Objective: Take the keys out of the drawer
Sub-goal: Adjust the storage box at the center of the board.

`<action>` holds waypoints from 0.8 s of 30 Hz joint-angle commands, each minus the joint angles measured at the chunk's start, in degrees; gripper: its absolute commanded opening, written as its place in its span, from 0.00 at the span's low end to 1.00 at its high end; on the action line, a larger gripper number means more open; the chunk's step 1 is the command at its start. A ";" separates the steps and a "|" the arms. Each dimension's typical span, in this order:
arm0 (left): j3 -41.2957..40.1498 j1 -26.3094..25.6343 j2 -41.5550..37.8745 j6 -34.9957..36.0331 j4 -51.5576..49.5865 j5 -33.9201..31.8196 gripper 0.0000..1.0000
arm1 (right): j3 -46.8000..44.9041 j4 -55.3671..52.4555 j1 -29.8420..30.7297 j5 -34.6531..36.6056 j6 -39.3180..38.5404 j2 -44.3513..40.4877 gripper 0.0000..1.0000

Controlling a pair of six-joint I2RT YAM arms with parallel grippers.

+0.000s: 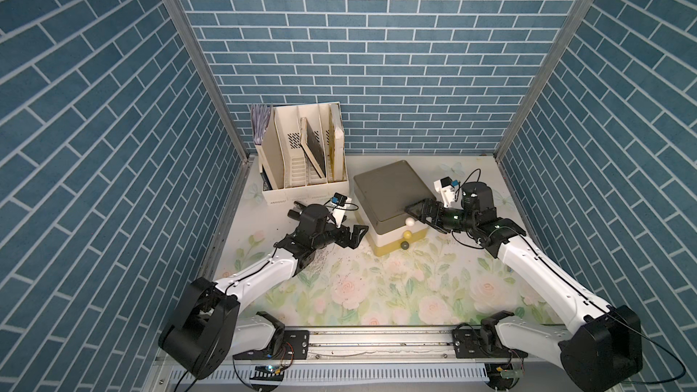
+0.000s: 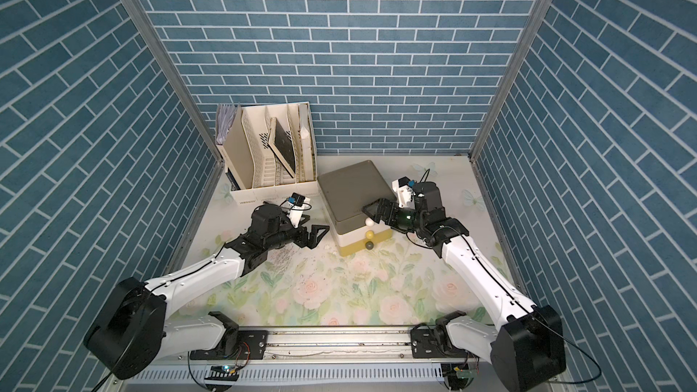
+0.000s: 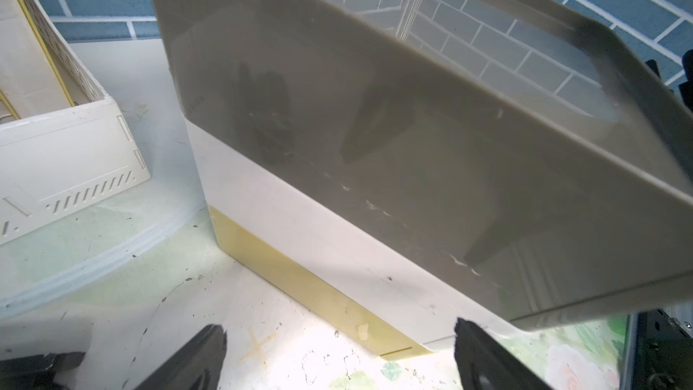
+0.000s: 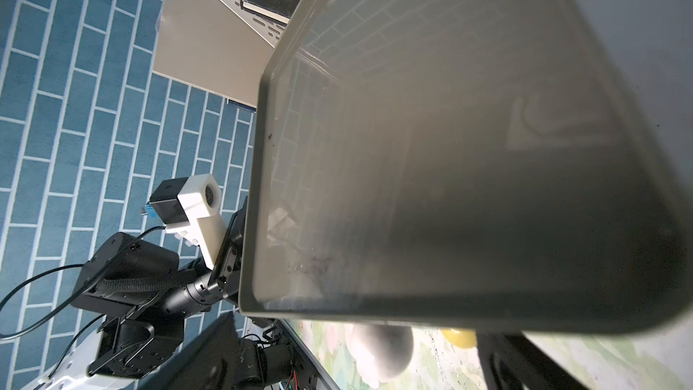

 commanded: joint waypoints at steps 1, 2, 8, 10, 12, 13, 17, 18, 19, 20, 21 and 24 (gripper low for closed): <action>1.84 -0.23 0.24 1.19 -0.27 0.71 1.00 | 0.97 3.71 -1.69 1.35 -4.88 0.33 1.00; 1.94 -0.13 0.27 1.27 -0.45 0.69 1.00 | 0.96 3.61 -1.82 1.26 -4.88 0.21 1.00; 1.76 0.20 -0.56 1.02 -0.93 0.62 1.00 | 0.70 1.34 -2.13 1.50 -5.22 -1.87 1.00; 1.51 0.30 -1.23 1.03 -1.25 0.49 1.00 | 0.16 0.78 -2.38 1.50 -5.09 -3.02 1.00; 1.33 0.31 -1.82 0.96 -1.59 0.35 1.00 | -0.54 0.24 -2.69 1.50 -5.13 -3.99 1.00; 1.32 0.31 -2.04 0.92 -1.98 0.32 1.00 | -0.87 -0.11 -2.77 1.57 -5.12 -4.53 1.00; 1.10 0.31 -3.42 1.01 -3.33 -0.38 1.00 | -2.26 -1.42 -3.58 1.59 -5.21 -6.57 1.00; 0.93 0.38 -3.93 1.00 -3.49 -0.55 1.00 | -2.48 -1.88 -3.85 1.51 -5.25 -7.03 1.00; 0.73 0.40 -4.39 0.93 -3.68 -0.64 1.00 | -2.63 -2.36 -4.09 1.50 -5.33 -7.59 1.00; 0.66 0.45 -4.60 0.92 -3.99 -0.77 1.00 | -2.80 -2.86 -4.30 1.50 -5.40 -8.12 1.00; 0.62 0.54 -4.94 0.81 -4.50 -0.92 1.00 | -2.81 -3.66 -4.51 1.50 -5.58 -8.67 1.00; 0.23 0.96 -6.61 0.23 -5.92 -1.75 1.00 | -1.97 -7.01 -5.39 1.84 -7.02 -10.17 1.00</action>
